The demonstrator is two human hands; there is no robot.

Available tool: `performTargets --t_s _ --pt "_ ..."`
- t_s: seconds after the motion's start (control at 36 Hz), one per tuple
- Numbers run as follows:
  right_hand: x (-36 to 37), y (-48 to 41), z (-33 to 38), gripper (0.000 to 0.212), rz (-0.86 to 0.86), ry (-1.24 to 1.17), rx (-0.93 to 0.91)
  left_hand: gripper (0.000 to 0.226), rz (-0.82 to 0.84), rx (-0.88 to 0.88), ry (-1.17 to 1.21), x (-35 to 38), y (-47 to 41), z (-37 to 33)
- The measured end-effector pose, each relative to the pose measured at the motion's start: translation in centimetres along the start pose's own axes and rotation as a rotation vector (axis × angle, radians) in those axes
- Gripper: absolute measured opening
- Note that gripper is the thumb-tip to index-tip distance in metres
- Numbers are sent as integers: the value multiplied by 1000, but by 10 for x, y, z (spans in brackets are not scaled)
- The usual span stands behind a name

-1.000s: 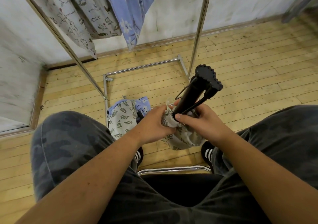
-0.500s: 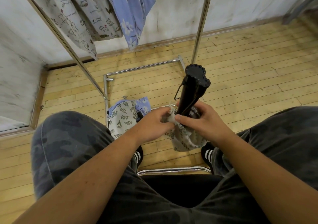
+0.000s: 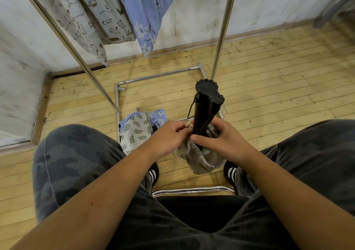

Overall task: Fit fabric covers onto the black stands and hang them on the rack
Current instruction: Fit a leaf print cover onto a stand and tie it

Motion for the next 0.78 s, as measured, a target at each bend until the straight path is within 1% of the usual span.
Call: performTargets --t_s 0.17,0.28,0.42,0.47,0.53,0.61,0.72,0.78 --pt "4 0 -2 39 16 109 -11 20 -30 3 -37 -1 0 2" --pt "6 -2 -7 38 34 134 9 23 -46 12 26 -1 1 -1" --pt "5 -5 -19 36 17 124 75 24 -108 -2 76 -7 -2 1" --pt "5 -6 -23 35 8 144 86 26 -126 -23 61 -9 -1 4" --pt "4 -8 -29 34 -7 153 110 39 -138 -48 63 -11 -2 7" --pt "2 -10 -37 36 -12 172 143 36 -158 -55 108 -14 0 7" --pt "-2 -11 -47 37 -39 202 204 46 -143 -26 140 -13 0 5" --pt "-4 -11 -52 35 -58 221 233 44 -143 3 137 -14 0 3"
Point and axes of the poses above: each hand's wrist, its own y-axis away from the middle knuckle, its own x-axis out of the palm, z = x × y, the point moved 8 cm from there along -y, towards the middle knuckle, and after that the axes turned 13 degrees about y, right-handed, at the moved point
